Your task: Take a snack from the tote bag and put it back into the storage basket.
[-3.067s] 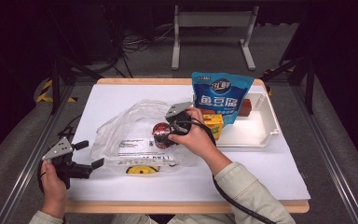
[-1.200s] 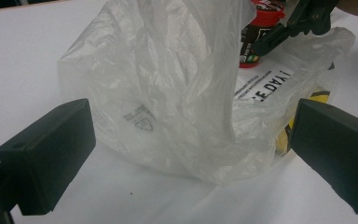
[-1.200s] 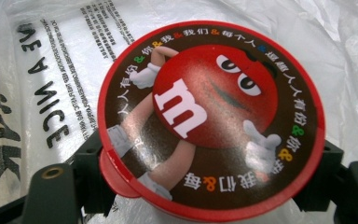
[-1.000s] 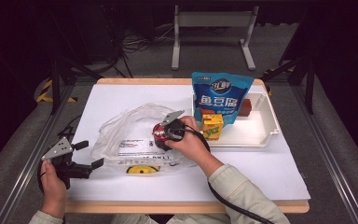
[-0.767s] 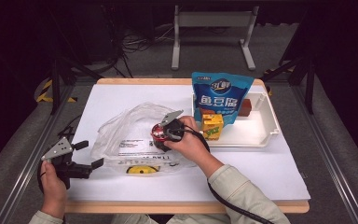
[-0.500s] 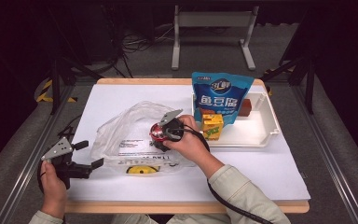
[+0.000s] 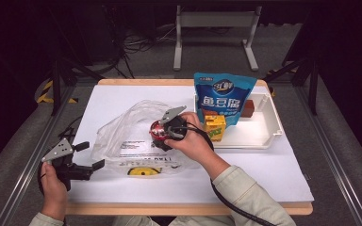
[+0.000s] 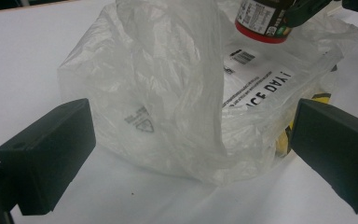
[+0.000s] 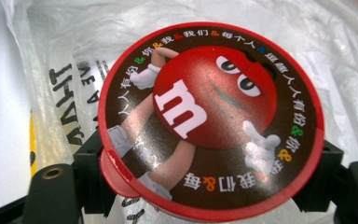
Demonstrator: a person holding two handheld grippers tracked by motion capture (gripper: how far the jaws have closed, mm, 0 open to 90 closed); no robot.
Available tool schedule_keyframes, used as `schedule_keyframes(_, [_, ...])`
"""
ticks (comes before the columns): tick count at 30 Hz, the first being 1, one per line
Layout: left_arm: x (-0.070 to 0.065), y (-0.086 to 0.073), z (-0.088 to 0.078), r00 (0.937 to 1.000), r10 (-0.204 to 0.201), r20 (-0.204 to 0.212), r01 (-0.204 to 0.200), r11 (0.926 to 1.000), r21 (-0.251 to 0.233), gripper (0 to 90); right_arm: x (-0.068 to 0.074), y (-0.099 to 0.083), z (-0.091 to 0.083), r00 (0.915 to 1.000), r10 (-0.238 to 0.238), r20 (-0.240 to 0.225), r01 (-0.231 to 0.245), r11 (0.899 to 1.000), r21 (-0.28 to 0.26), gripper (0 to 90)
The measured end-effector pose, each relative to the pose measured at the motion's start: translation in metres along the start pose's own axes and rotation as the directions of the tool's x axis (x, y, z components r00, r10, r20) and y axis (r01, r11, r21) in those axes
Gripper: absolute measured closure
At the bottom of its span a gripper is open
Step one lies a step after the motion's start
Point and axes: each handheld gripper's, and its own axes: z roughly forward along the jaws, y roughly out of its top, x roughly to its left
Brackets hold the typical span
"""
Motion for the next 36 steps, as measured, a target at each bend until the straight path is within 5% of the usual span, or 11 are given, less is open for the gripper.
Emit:
schedule_keyframes(22, [0.0,0.0,0.0,1.0,-0.001,0.0,0.001,1.0,0.002,0.6,0.005,0.017,-0.036,0.9991,-0.025,0.033,0.025,0.999,-0.027,25.3])
schedule_keyframes(36, [0.0,0.0,0.0,1.0,0.002,0.0,-0.002,1.0,0.003,0.6,0.001,0.01,-0.057,0.9982,-0.009,0.059,0.011,0.999,-0.031,25.3])
